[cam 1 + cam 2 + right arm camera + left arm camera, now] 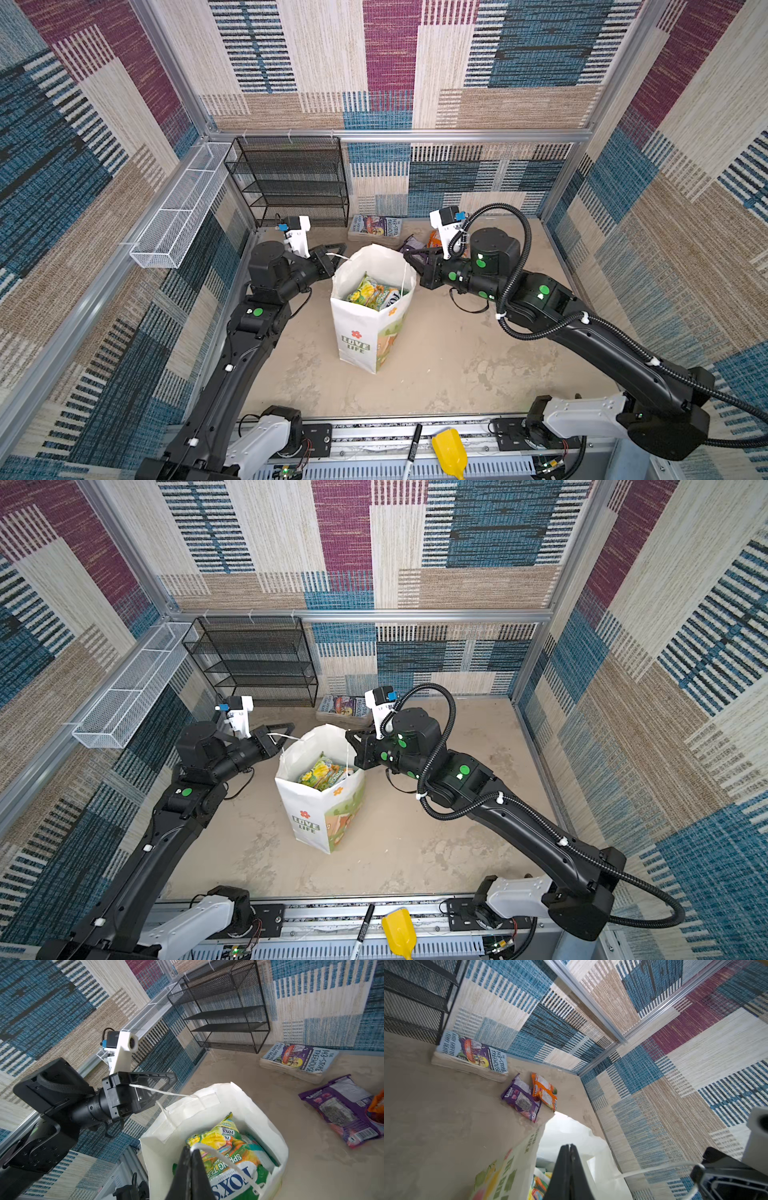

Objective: Place the snacks into the paper bag
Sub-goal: 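Raise the right gripper out of the paper bag and draw it back, then move the right gripper to the orange snack bag and grasp it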

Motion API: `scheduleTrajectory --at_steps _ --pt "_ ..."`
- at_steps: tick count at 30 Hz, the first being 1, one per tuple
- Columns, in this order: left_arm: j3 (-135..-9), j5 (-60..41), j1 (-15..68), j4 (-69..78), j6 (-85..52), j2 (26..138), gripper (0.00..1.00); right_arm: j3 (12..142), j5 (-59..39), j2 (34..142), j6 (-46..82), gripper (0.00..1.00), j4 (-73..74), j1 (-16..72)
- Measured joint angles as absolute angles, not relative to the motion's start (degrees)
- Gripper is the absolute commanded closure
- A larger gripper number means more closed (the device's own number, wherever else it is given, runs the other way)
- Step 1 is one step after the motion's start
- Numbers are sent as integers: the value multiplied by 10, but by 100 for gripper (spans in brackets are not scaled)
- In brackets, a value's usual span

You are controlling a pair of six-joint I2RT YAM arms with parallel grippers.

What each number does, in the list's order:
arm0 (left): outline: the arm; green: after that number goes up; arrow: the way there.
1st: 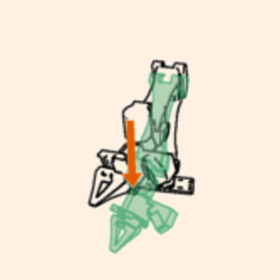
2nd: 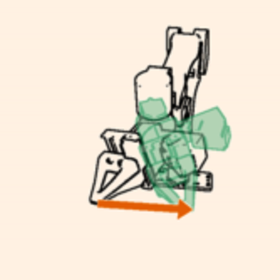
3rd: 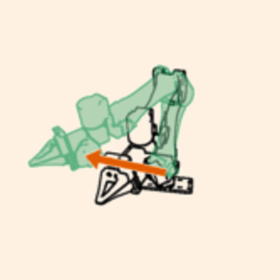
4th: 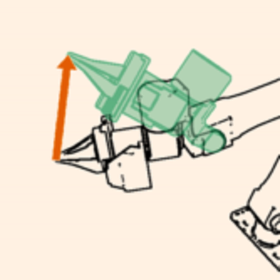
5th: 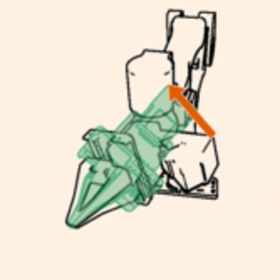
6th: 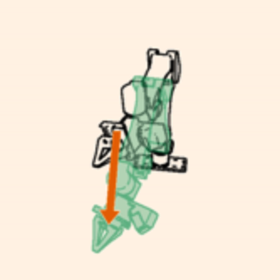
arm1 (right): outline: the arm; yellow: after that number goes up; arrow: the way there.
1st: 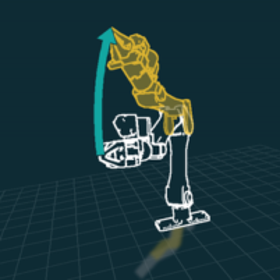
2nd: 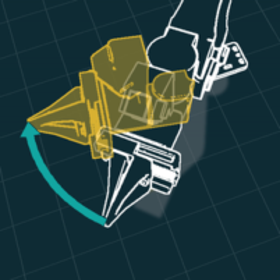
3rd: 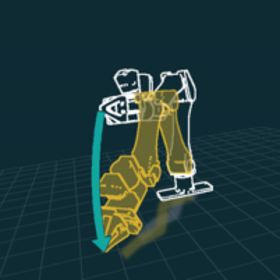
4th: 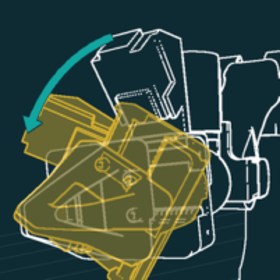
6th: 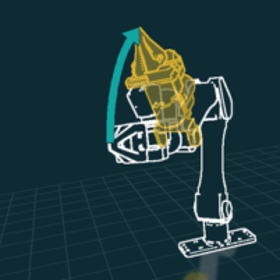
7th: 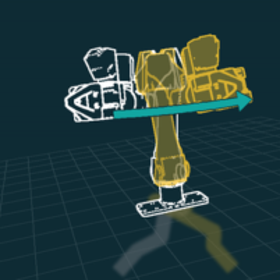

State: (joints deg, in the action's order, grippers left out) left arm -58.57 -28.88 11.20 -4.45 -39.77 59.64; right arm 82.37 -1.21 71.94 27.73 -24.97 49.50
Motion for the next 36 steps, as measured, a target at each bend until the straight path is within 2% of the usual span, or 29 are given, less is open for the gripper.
scheduleTrajectory --at_steps 7,13,14,15,16,17,18,20,23,31,36 --pt "-570 -333 115 -2 -433 612 100 804 8 702 270 100 -248 480" --pt "-545 -333 116 45 -439 600 100 806 6 707 263 100 -249 476" --pt "-542 -331 116 51 -440 600 100 802 6 706 261 94 -246 476" --pt "-540 -329 117 57 -443 600 99 793 6 703 261 73 -242 476" --pt "-540 -325 118 58 -444 603 99 779 6 700 262 46 -236 475" --pt "-541 -318 119 55 -444 607 100 770 6 698 262 31 -236 475" --pt "-547 -315 120 44 -444 614 100 759 6 698 265 22 -234 475" --pt "-563 -298 120 15 -444 627 100 752 6 700 273 9 -243 475" --pt "-575 -279 119 -15 -442 634 100 768 17 705 287 0 -267 475" --pt "-578 -235 114 -57 -438 628 100 819 32 635 306 0 -301 475" --pt "-580 -212 109 -69 -435 623 100 844 121 604 312 0 -333 472"
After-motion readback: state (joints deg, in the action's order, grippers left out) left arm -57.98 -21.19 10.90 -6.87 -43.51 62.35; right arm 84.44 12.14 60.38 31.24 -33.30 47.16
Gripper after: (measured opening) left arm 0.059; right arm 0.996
